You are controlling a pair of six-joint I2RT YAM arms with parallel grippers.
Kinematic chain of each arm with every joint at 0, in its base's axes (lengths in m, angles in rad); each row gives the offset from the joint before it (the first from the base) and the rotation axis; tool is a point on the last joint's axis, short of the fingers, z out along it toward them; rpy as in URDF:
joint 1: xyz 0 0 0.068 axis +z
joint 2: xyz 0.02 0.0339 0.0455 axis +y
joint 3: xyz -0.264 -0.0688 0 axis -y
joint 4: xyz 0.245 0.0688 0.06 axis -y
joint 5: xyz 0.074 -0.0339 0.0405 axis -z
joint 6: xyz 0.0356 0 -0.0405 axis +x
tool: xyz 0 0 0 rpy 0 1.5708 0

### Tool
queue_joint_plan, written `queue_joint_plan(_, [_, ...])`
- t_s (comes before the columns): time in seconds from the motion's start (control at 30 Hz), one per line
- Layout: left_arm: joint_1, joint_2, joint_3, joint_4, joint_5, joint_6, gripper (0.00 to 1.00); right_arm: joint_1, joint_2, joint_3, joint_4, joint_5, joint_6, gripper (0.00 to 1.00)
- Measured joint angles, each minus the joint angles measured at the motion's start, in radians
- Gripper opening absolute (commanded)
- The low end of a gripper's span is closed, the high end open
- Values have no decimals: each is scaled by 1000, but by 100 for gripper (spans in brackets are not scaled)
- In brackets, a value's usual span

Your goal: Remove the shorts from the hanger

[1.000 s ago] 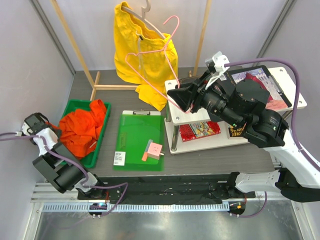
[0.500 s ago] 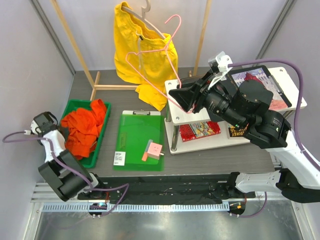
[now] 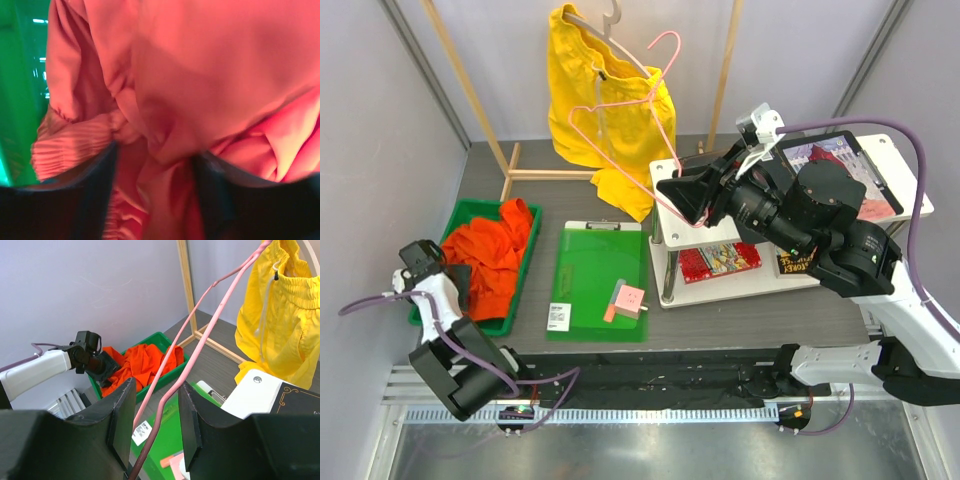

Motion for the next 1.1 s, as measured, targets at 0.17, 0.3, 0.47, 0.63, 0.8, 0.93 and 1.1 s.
queue_joint_plan(0.17, [0,-83,21,-45,8,0,87,0,6,0,0,0,0,1])
queue_joint_plan(0.3, [0,-244,74,-121,18,5,99,0,28,0,1,-2,-1,1])
queue_joint_plan(0.47, [-1,-370,169,-176,50,5,91,0,77,0,2,-3,-8,1])
queue_joint_plan(0.63, [-39,-458,170,-166,171,4,89,0,119,0,2,-3,-39,1])
queue_joint_plan(0.8, [-272,-383,309,-150,237,38,88,0,143,-1,11,6,-83,1])
queue_joint_plan(0.93, [-462,-311,443,-82,277,58,87,0,145,-29,61,6,-112,1])
queue_joint_plan(1.1, [-620,-330,486,32,397,27,83,0,125,-145,167,5,-143,1])
